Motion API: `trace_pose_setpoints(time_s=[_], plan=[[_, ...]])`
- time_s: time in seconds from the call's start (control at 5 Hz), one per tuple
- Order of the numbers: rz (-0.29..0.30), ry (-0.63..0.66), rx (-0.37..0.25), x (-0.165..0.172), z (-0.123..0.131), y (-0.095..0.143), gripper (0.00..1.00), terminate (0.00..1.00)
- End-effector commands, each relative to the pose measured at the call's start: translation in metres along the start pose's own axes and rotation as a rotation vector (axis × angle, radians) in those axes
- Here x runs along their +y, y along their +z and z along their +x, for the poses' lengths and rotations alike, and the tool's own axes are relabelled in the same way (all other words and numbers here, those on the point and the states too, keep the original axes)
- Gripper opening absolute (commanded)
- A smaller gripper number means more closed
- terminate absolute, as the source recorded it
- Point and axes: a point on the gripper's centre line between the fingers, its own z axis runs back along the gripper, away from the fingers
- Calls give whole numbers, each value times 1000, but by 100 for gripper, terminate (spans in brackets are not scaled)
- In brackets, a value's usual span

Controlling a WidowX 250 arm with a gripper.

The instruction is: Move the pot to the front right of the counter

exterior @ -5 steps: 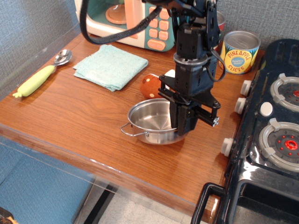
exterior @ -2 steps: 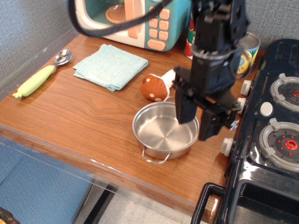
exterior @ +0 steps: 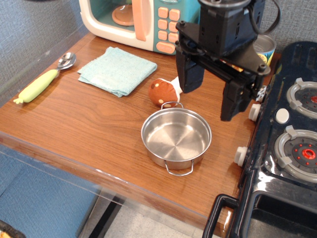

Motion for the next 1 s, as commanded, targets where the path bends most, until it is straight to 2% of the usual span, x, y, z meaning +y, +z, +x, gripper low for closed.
trace_pose_setpoints(time_s=[0.0, 0.2, 0.4, 0.6, 0.8], plan=[[88, 143, 44, 42, 13, -10, 100, 0], [67, 190, 92, 61, 9, -20, 100, 0], [39, 241, 47, 75, 9, -19, 100, 0], [39, 241, 47, 75, 9, -19, 100, 0], [39, 241, 47, 75, 9, -19, 100, 100]])
